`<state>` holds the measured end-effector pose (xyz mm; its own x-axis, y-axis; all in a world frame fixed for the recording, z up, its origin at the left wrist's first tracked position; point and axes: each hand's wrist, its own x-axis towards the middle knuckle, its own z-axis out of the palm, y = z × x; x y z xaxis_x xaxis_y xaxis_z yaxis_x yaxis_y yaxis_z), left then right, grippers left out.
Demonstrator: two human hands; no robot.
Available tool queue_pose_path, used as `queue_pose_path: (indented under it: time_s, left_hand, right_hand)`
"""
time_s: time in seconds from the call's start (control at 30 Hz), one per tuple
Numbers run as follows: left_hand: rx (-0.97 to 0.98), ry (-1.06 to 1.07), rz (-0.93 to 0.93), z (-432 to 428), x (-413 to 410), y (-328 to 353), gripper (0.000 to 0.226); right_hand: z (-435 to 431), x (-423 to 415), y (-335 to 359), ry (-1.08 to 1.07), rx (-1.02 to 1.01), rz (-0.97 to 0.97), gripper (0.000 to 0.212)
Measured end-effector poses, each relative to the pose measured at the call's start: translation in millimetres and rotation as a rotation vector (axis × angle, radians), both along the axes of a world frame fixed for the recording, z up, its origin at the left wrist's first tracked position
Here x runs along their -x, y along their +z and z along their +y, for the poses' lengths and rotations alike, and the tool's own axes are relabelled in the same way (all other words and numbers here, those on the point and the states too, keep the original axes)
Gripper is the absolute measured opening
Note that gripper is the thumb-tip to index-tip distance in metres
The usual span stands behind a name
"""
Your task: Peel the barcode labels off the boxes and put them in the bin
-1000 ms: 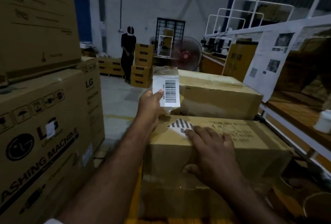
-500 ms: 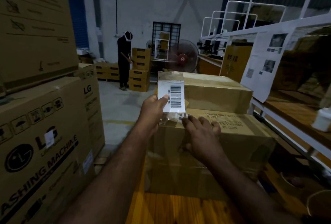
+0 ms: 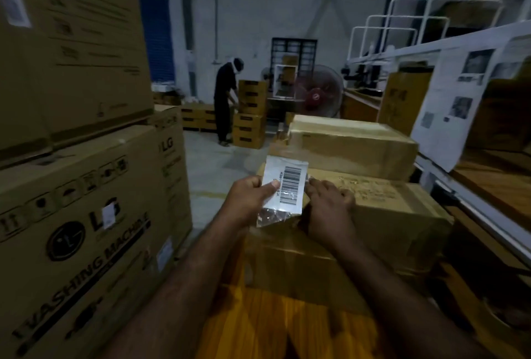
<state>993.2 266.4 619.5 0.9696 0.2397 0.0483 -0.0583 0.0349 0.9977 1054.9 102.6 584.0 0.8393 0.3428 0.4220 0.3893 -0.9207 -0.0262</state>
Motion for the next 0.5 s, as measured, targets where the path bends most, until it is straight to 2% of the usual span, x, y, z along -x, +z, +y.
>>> queue_pose_path:
  time_s: [0.03,0.13,0.2,0.23,0.3,0.43,0.5]
  left_hand:
    - [0.0,0.017,0.009,2,3,-5,0.02]
    - [-0.003,0.058,0.04,10,16,-25,0.019]
    - [0.016,0.079,0.059,13,26,-37,0.02]
    - [0.022,0.096,0.068,14,33,-41,0.021]
    - [0.026,0.149,0.075,17,48,-48,0.021]
    - [0.004,0.307,0.073,28,95,-56,0.019]
    - [0.032,0.383,0.083,34,124,-63,0.018]
  right_hand:
    - [-2,-1,0,0.047,-0.145,0.02,0.074]
    - [-5,12,2,0.26,-0.873,0.14,0.042]
    - [6,34,2,0.332,-1.157,0.194,0.025]
    - [15,43,-1,0.352,-1.227,0.244,0.02]
    - [34,57,-11,0.385,-1.269,0.398,0.025]
    - [63,80,-29,0.489,-1.265,0.78,0.016]
    - [77,94,-37,0.557,-1.226,0.898,0.012]
